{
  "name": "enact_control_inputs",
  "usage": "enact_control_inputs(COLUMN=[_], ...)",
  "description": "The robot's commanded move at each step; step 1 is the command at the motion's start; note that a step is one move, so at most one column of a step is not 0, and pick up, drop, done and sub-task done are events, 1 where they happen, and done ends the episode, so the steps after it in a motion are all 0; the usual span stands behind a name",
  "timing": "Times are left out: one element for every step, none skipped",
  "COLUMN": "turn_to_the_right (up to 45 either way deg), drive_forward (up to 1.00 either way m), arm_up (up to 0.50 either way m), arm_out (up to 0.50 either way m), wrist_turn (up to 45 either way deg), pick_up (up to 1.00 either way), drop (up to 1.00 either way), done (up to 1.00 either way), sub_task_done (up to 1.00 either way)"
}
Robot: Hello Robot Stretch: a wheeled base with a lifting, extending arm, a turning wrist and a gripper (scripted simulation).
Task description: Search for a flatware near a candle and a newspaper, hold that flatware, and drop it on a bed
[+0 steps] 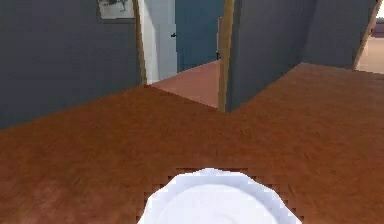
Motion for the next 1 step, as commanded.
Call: enact_control_inputs(turn_to_the_right=[-45.0], drive_forward=[0.0], arm_up=[0.0], arm_out=[0.0], wrist_turn=[0.0], pick_up=[0.0], drop=[0.0], done=[0.0], sub_task_done=[0.0])
